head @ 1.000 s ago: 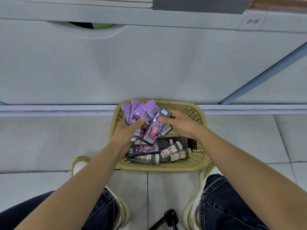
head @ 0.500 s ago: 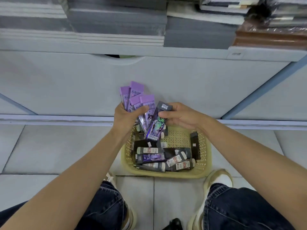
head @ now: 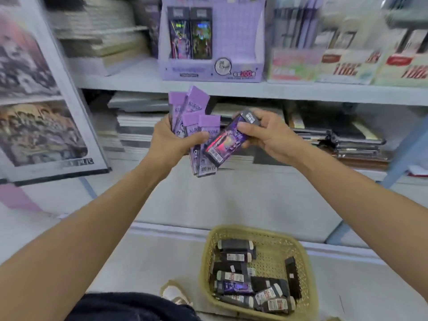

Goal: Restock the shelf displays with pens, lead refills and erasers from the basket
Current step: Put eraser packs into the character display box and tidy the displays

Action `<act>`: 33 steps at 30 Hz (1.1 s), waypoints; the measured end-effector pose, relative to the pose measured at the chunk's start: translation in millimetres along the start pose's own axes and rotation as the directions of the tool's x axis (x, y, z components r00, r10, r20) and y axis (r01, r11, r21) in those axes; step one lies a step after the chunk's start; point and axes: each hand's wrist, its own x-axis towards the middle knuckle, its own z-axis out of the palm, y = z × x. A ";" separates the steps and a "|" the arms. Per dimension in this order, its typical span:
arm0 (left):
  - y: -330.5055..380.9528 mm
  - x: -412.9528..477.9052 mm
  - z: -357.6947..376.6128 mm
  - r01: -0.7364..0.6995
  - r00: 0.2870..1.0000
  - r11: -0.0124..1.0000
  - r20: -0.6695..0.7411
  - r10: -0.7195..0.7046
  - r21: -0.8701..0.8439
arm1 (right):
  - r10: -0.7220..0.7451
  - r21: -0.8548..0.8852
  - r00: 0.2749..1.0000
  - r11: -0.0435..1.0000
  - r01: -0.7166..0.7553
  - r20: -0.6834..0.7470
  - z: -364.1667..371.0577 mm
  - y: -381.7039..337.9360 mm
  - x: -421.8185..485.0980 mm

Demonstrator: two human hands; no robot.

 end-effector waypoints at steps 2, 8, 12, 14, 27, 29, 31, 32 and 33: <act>25.2 13.0 -11.9 -0.069 0.997 0.997 -0.046 0.068 -0.031 | -0.073 0.059 0.997 0.995 0.075 -0.035 2.2 -31.4 12.8; 66.8 50.0 -49.5 -0.172 0.974 0.977 -0.170 0.149 -0.127 | -0.300 -0.012 0.939 0.953 0.302 -0.168 -0.9 -106.0 55.8; 78.9 68.0 -59.9 -0.149 0.982 0.973 -0.143 0.125 -0.175 | -0.454 -0.350 0.818 0.875 0.334 -0.353 -17.0 -141.0 90.4; 84.2 75.2 -63.1 -0.140 0.986 0.970 -0.122 0.117 -0.201 | -0.475 -0.498 0.797 0.827 0.260 -0.373 -23.2 -148.4 104.4; 86.6 103.5 -62.1 -0.083 0.996 0.974 -0.031 0.078 -0.212 | -0.356 -0.848 0.921 0.527 0.062 -0.155 -21.8 -150.5 152.4; 86.0 105.1 -62.0 -0.075 0.997 0.974 -0.034 0.069 -0.215 | -0.368 -0.836 0.917 0.544 0.077 -0.155 -23.5 -153.0 153.3; 85.0 105.7 -63.0 -0.069 0.997 0.975 -0.039 0.062 -0.211 | -0.388 -0.821 0.911 0.560 0.110 -0.142 -23.8 -156.0 153.8; 84.4 105.8 -63.8 -0.067 0.997 0.976 -0.045 0.059 -0.208 | -0.387 -0.817 0.914 0.562 0.131 -0.120 -22.6 -156.9 154.0; 83.6 105.7 -64.7 -0.067 0.997 0.976 -0.052 0.058 -0.209 | -0.377 -0.813 0.922 0.562 0.150 -0.091 -20.6 -157.0 154.3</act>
